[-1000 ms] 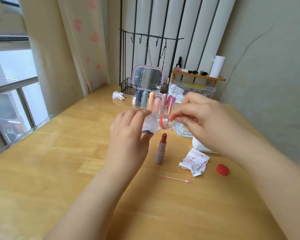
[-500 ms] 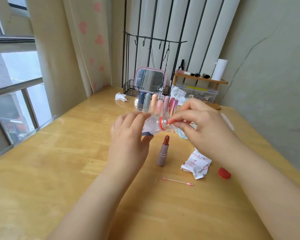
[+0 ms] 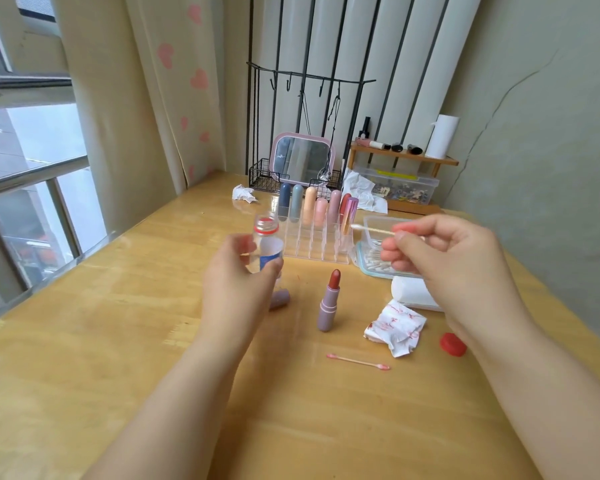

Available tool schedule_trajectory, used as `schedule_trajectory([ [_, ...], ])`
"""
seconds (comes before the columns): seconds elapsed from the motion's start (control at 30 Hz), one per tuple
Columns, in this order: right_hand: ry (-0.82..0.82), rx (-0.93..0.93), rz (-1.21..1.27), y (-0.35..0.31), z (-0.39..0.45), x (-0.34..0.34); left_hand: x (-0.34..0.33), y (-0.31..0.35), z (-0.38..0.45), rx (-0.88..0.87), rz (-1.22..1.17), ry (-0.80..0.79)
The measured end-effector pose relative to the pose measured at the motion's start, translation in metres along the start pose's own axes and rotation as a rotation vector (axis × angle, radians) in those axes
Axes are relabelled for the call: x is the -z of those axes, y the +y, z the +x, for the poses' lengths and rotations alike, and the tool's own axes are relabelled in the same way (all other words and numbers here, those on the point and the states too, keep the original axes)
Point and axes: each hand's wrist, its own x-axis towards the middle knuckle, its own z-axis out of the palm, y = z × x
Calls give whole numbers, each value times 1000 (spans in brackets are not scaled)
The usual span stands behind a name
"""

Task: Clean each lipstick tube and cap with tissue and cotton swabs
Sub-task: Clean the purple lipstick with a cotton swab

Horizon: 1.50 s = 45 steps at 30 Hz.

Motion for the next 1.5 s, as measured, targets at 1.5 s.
schedule_trajectory([
  [1.5,-130,-323,89,48,-34,21,-38,-5,-34,-279,521,-305],
])
